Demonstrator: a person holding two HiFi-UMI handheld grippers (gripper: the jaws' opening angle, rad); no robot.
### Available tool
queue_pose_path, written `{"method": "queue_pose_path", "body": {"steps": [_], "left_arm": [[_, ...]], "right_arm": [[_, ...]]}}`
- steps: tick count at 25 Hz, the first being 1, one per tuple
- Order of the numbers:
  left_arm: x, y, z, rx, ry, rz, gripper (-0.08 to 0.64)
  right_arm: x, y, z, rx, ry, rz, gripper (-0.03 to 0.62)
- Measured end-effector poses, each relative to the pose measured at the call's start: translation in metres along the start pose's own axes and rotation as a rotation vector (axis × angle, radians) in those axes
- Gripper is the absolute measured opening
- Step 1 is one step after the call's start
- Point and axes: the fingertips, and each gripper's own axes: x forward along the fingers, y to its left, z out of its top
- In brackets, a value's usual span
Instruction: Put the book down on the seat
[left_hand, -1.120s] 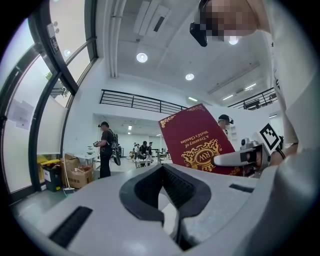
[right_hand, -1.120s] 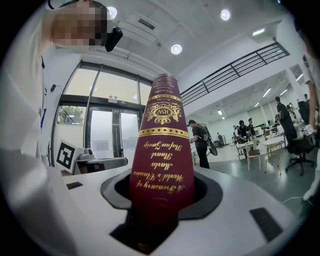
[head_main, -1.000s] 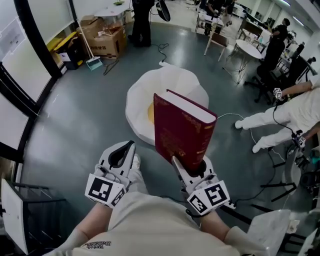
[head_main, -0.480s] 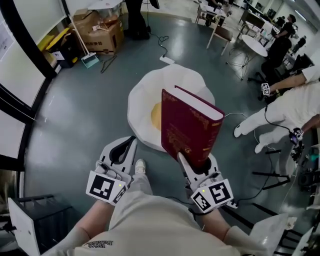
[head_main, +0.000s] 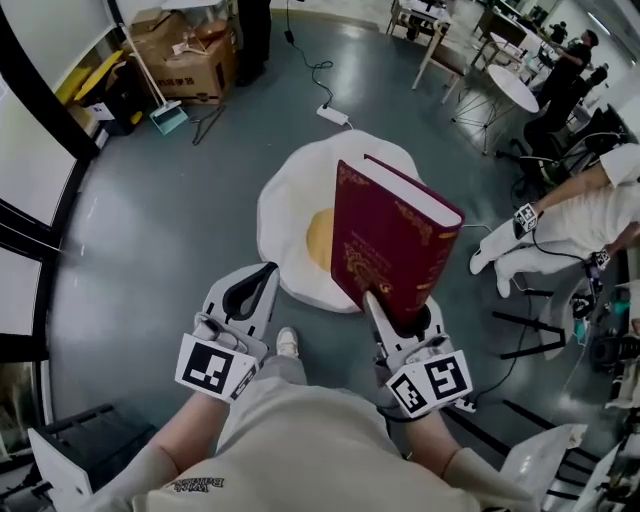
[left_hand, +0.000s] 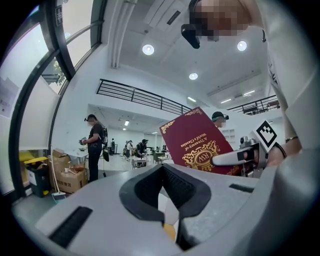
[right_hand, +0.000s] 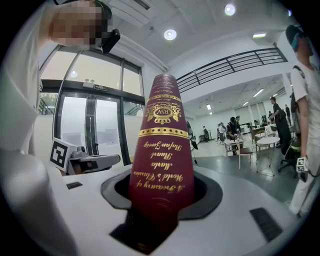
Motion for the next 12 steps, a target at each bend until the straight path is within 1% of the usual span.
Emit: {"method": "queue_pose_path", "body": {"steps": [2,4,7,12], "left_arm": [[0.006,0.032,0.008,-0.008,0.005,-0.009,0.003],[0.01,0.056,0.017,-0.01,0.0,-0.016,0.003],[0.015,0.07,0.023,-0.005,-0.011,-0.026,0.005],[0.021,0.08,0.025,-0.008,-0.022,-0.039,0.005]], "right_arm": [[0.03,0.006,0.011,0.009,0.005,-0.017,0.204],[0.05,0.009,0.022,0.007,0.003,-0.031,0.204],[0.062,0.01,0.03,0.002,-0.006,-0.048,0.206],[0.074,0.011,0.033,-0.011,-0.001,-0.059,0.206]]}}
